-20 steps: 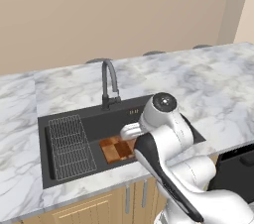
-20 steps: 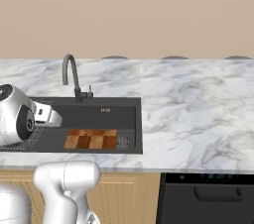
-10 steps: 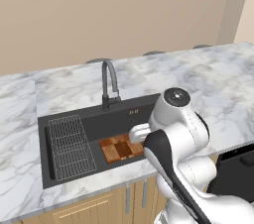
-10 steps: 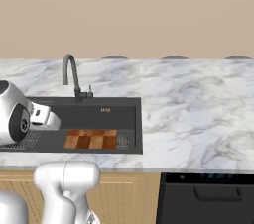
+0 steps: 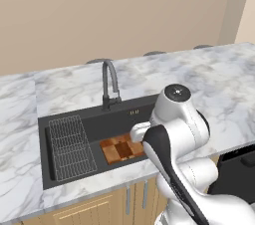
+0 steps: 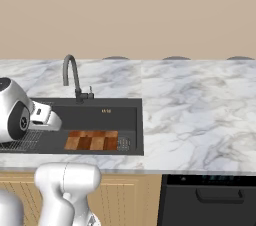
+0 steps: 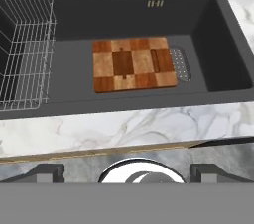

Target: Move the cutting board and knife to the sink. Then move spray from the cabinet to the counter.

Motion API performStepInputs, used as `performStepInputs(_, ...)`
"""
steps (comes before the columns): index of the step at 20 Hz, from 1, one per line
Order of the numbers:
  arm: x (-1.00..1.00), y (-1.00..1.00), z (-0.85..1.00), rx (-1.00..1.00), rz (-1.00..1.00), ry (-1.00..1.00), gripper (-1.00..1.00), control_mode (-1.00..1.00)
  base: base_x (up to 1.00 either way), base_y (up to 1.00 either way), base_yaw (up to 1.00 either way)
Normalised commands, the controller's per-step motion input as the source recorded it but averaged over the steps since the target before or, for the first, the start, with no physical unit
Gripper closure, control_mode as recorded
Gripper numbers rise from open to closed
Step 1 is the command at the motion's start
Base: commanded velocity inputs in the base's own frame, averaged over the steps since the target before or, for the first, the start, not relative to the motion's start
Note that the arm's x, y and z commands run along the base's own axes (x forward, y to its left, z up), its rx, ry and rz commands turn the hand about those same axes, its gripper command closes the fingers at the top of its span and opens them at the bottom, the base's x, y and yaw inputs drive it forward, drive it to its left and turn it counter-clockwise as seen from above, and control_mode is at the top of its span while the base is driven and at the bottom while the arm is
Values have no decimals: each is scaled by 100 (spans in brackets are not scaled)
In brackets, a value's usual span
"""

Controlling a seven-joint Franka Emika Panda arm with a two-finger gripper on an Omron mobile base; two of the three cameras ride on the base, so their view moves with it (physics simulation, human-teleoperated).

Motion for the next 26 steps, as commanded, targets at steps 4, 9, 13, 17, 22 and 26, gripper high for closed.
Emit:
performStepInputs(4,-6,0,-1,0,1,0,-100,100,-14,0,1)
performStepInputs(9,0,0,0,0,0,0,-100,100,-77,0,4)
performStepInputs(13,0,0,0,0,0,0,-100,100,-53,36,6)
performStepInputs(17,0,0,0,0,0,0,-100,100,-16,80,0)
performStepInputs(22,0,0,0,0,0,0,-100,100,-5,87,0)
performStepInputs(26,0,0,0,0,0,0,-100,100,-2,89,0)
